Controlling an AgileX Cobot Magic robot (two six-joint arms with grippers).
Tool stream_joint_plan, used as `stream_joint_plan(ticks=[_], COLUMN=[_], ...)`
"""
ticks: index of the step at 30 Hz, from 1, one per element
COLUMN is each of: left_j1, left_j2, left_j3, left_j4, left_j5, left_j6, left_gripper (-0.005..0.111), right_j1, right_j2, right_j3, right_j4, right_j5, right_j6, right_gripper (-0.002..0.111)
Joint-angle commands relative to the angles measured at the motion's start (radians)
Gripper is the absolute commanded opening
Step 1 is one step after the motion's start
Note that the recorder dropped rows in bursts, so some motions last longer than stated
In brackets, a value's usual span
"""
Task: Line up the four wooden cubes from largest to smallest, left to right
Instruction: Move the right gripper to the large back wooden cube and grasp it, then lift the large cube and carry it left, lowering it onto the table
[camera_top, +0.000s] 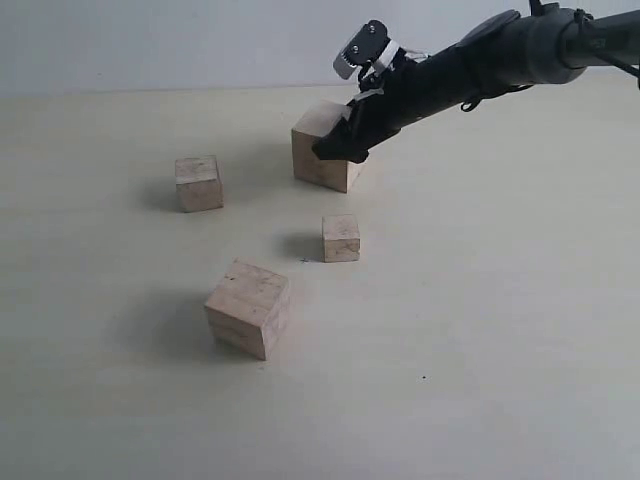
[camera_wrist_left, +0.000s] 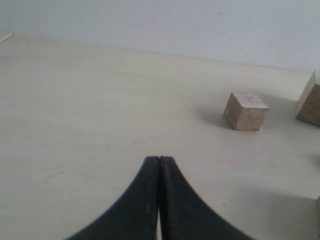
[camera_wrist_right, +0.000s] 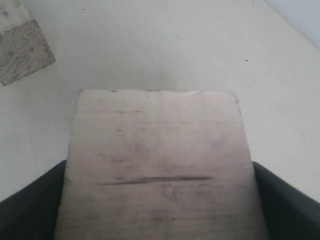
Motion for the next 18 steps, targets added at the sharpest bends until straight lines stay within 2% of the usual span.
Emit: stream_joint_plan(ticks=[1,2,18], left_j1=[-0.006,-0.006,-0.006], left_j2=[-0.004,-0.004,-0.004], left_j3=[0.004,0.004,0.004], left_j4=[0.003,0.003,0.003], left_j5=[-0.008,-0.008,-0.008], left_j6=[0.000,0.000,0.000], left_gripper=[0.000,0.000,0.000], right_j1=[0.001,0.001,0.007], right_j2=[-0.004,-0.006,-0.189], right_j3=[-0.007,-0.007,-0.007], right_j4=[0.006,0.006,0.006], right_j5=[0.003,0.012,0.253], right_j6=[0.038,0.057,0.074], right_gripper=[0.007,0.000,0.000])
